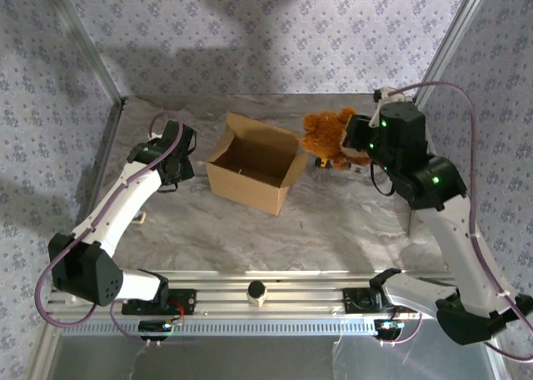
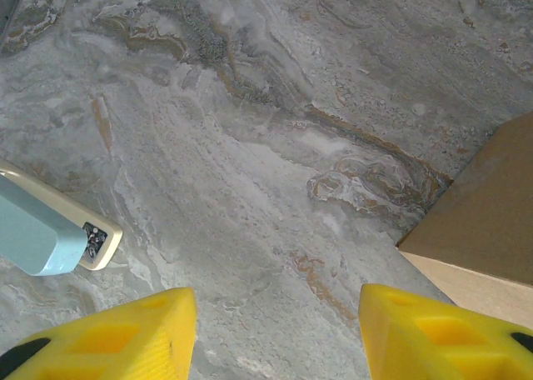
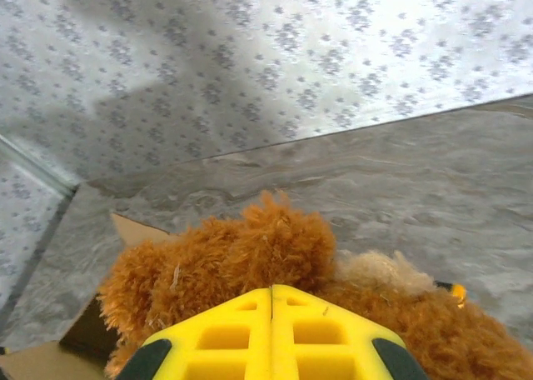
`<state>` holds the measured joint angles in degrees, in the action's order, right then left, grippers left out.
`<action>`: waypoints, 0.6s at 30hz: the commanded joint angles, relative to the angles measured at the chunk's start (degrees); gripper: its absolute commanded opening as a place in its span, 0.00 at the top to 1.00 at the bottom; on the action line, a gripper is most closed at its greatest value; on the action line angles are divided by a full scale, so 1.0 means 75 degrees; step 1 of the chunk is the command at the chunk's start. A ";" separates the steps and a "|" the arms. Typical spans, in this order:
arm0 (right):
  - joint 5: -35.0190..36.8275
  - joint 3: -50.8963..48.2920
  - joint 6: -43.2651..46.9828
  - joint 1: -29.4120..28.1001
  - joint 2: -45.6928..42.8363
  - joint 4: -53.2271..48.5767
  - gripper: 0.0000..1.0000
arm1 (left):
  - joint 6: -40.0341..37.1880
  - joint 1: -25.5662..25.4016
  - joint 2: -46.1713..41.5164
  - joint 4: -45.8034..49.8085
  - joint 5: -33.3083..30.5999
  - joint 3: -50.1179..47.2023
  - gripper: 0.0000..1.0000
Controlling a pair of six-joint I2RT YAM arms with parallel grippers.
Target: Unpack the express box
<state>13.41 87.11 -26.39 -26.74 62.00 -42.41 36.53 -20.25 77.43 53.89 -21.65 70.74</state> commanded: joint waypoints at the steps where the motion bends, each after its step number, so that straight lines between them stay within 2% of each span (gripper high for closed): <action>1: 0.0646 -0.0355 0.0100 0.0141 -0.0376 -0.0487 1.00 | -0.0005 -0.0019 -0.0017 0.0057 -0.0028 0.0191 0.46; 8: 0.0604 -0.2026 -0.0345 0.0252 -0.0652 -0.0451 1.00 | -0.0020 -0.0019 -0.0116 0.0110 0.0026 0.0127 0.46; 13: 0.0528 -0.3737 -0.0622 0.0256 -0.0855 0.0497 1.00 | 0.0063 -0.0030 -0.0239 0.0052 0.0211 -0.0021 0.46; 18: 0.0231 -0.4620 -0.0845 0.0248 -0.0659 0.1027 1.00 | 0.0148 -0.0042 -0.0340 -0.0005 0.0255 -0.0104 0.46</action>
<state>16.19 53.58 -30.52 -25.08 57.14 -40.23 36.75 -20.25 76.55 53.82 -20.25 70.46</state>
